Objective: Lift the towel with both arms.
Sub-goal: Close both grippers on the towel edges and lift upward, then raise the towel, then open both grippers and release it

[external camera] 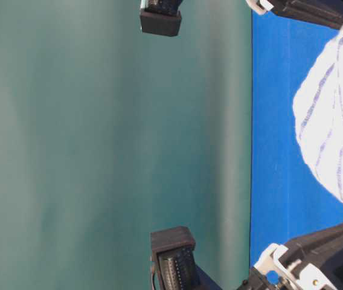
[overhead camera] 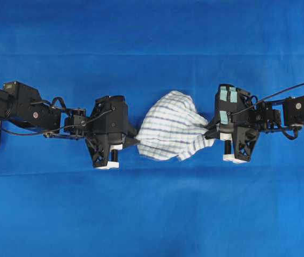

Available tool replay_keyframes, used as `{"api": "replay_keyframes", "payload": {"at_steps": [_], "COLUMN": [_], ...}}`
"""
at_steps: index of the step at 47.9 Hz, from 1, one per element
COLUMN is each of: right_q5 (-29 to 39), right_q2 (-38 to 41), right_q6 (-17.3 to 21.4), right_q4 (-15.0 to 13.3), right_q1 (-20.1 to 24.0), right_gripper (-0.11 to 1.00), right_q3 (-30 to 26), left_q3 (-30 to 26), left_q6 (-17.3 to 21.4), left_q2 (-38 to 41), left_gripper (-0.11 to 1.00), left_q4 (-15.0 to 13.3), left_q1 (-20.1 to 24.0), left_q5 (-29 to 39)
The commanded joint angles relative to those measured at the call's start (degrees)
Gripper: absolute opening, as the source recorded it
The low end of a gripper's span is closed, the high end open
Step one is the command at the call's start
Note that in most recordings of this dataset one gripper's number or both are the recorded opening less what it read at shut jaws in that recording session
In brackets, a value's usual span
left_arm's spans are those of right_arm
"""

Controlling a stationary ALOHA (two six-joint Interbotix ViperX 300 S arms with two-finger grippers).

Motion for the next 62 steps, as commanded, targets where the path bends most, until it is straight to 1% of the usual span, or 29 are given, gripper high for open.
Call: {"api": "replay_keyframes", "payload": {"at_steps": [1, 6, 8, 16, 24, 33, 40, 43, 51, 62], "right_q5": [-0.09, 0.26, 0.97, 7.56, 15.56, 23.38, 27.33, 28.48, 30.94, 35.33], "right_q2": [-1.58, -2.90, -3.96, -10.72, -18.46, -24.61, -27.60, -28.56, -30.32, -31.29], "right_q6": [-0.09, 0.00, 0.09, 0.00, -0.79, -0.79, -0.79, -0.79, -0.97, -1.05], "right_q4": [0.00, 0.00, 0.09, 0.09, -0.35, -1.93, -4.48, -5.45, -8.00, -10.11], "right_q1": [-0.18, -0.18, -0.18, -0.18, -0.35, -1.49, -2.81, -3.16, -3.87, -3.87], "right_gripper": [0.06, 0.06, 0.05, 0.05, 0.05, 0.05, 0.05, 0.06, 0.05, 0.05], "right_q3": [-0.88, -1.05, -1.14, -2.99, -7.38, -13.01, -17.05, -18.54, -23.55, -31.03], "left_q3": [-0.35, -0.35, -0.44, -0.79, -1.32, -1.76, -2.64, -3.60, -8.26, -15.91], "left_q6": [0.09, 0.09, 0.09, 0.09, 0.26, 0.26, 0.44, 0.79, 1.14, 1.32], "left_q2": [-1.41, -3.08, -4.75, -13.18, -23.99, -33.66, -39.37, -41.31, -46.05, -49.13], "left_gripper": [0.02, 0.02, 0.02, 0.02, 0.02, 0.02, 0.02, 0.02, 0.02, 0.02], "left_q4": [-0.09, -0.09, 0.00, 0.00, -0.09, -0.09, 0.00, -0.09, 0.18, 0.35], "left_q1": [0.00, 0.18, 0.26, 0.35, 0.53, 2.46, 3.96, 4.57, 5.98, 6.42], "left_q5": [0.26, 1.58, 3.08, 9.93, 16.70, 21.88, 25.40, 27.16, 33.57, 40.96]}}
